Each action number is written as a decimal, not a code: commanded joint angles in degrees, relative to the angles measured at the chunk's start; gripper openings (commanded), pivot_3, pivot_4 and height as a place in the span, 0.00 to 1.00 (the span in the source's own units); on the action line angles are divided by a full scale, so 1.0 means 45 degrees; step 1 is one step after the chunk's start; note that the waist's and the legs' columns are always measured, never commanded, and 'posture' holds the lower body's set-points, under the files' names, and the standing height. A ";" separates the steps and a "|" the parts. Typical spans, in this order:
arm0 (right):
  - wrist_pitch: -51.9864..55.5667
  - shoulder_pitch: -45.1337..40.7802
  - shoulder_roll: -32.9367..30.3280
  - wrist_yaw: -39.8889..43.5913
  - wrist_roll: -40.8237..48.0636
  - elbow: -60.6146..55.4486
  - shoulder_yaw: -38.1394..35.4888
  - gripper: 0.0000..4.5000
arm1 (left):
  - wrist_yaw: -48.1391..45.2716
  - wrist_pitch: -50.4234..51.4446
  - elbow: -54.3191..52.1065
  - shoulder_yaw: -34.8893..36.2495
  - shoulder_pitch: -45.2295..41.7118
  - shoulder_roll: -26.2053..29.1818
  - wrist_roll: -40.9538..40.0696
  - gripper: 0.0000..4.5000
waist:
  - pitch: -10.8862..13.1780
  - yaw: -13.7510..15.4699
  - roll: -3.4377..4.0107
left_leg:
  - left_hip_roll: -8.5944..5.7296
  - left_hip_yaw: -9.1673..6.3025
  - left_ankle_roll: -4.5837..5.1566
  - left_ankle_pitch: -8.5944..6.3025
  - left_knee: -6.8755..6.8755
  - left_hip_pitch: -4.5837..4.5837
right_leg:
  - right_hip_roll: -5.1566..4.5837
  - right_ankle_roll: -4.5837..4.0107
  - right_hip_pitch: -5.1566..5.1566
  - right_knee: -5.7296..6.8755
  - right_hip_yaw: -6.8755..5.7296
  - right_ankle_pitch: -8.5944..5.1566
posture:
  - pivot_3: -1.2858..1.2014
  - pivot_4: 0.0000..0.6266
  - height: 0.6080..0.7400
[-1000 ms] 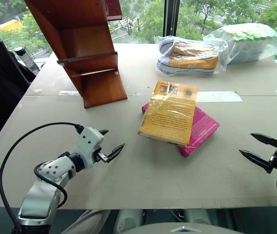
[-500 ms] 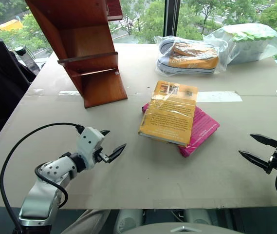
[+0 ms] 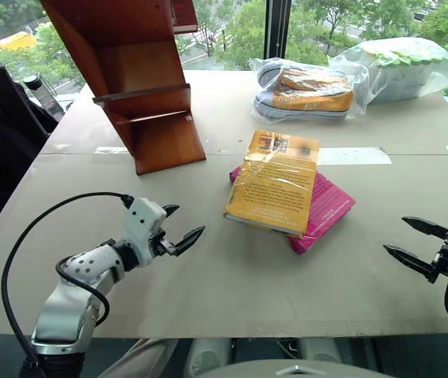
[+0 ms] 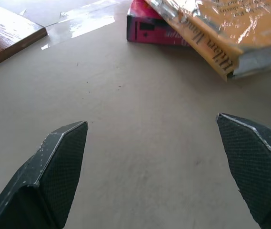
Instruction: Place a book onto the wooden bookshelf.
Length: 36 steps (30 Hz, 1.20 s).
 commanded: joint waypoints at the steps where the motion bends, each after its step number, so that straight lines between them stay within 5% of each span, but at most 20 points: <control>1: 0.0550 0.0227 -0.0360 0.0400 0.0667 -0.1392 -0.0190 1.00 | -0.0230 0.2379 0.0041 0.0422 -0.0694 0.0228 -0.2039 0.99 | -0.0001 -0.0003 0.0002 | 0.0000 0.0002 0.0000 0.0000 0.0000 0.0005 | 0.0000 0.0001 0.0001 0.0004 0.0000 0.0000 | 0.52 0.24 0.64; 11: 0.3540 0.0171 -0.0863 -0.0340 0.2934 -0.4636 -0.0648 1.00 | 0.0705 0.7355 0.4127 0.0210 -0.5792 -0.1158 -0.4863 0.99 | 0.0018 0.0021 -0.0036 | -0.0017 -0.0022 0.0000 0.0002 0.0042 0.0022 | 0.0012 0.0004 0.0045 0.0030 -0.0017 0.0001 | 0.52 0.24 0.64; 17: 0.3765 0.0065 -0.0669 -0.1009 0.2749 -0.5208 -0.0525 1.00 | 0.0357 0.9407 0.8440 -0.0337 -0.8372 -0.2336 -0.4757 0.99 | 0.0055 -0.0002 -0.0101 | -0.0034 -0.0022 0.0001 0.0003 0.0054 0.0020 | 0.0019 0.0005 0.0050 0.0037 -0.0018 0.0004 | 0.52 0.24 0.64; 22: 0.3450 0.0528 -0.0567 -0.1095 0.2680 -0.5398 -0.0971 1.00 | 0.0312 1.0415 0.9800 -0.0212 -0.9722 -0.2985 -0.4848 0.99 | 0.0064 0.0046 -0.0116 | -0.0038 -0.0023 0.0000 0.0003 0.0058 0.0011 | 0.0020 0.0002 0.0058 0.0044 -0.0032 0.0005 | 0.52 0.24 0.64; 25: 0.3359 0.0932 -0.0461 -0.1165 0.2703 -0.5607 -0.1195 1.00 | 0.0153 1.0465 1.0343 -0.0081 -1.0228 -0.3140 -0.4730 0.81 | 0.0078 0.0001 -0.0139 | -0.0035 -0.0030 0.0000 0.0003 0.0065 0.0009 | 0.0010 0.0006 0.0057 0.0044 -0.0029 0.0007 | 0.52 0.24 0.64; 29: 0.3065 0.1144 -0.0320 -0.1180 0.2588 -0.5580 -0.1318 1.00 | 0.0308 1.0765 0.9846 0.0127 -1.0327 -0.3300 -0.4942 0.46 | 0.0080 -0.0023 -0.0141 | -0.0027 -0.0036 -0.0001 0.0003 0.0067 0.0013 | 0.0013 0.0003 0.0052 0.0055 -0.0027 0.0009 | 0.52 0.24 0.64; 34: 0.3018 0.0798 -0.0368 -0.1174 0.2604 -0.5327 -0.1318 1.00 | 0.0813 1.1540 0.6876 0.0754 -1.0170 -0.3432 -0.6030 0.01 | 0.0095 -0.0019 -0.0162 | -0.0012 -0.0046 -0.0003 0.0004 0.0096 0.0011 | 0.0007 -0.0022 0.0051 0.0081 -0.0027 0.0019 | 0.52 0.24 0.64; 36: 0.3051 0.0569 -0.0401 -0.1163 0.2646 -0.5140 -0.1275 1.00 | 0.1233 1.1814 0.5290 0.0937 -1.0012 -0.3387 -0.6402 0.01 | 0.0095 -0.0014 -0.0162 | -0.0012 -0.0041 -0.0003 0.0004 0.0105 0.0013 | -0.0001 -0.0039 0.0052 0.0089 -0.0022 0.0029 | 0.52 0.24 0.64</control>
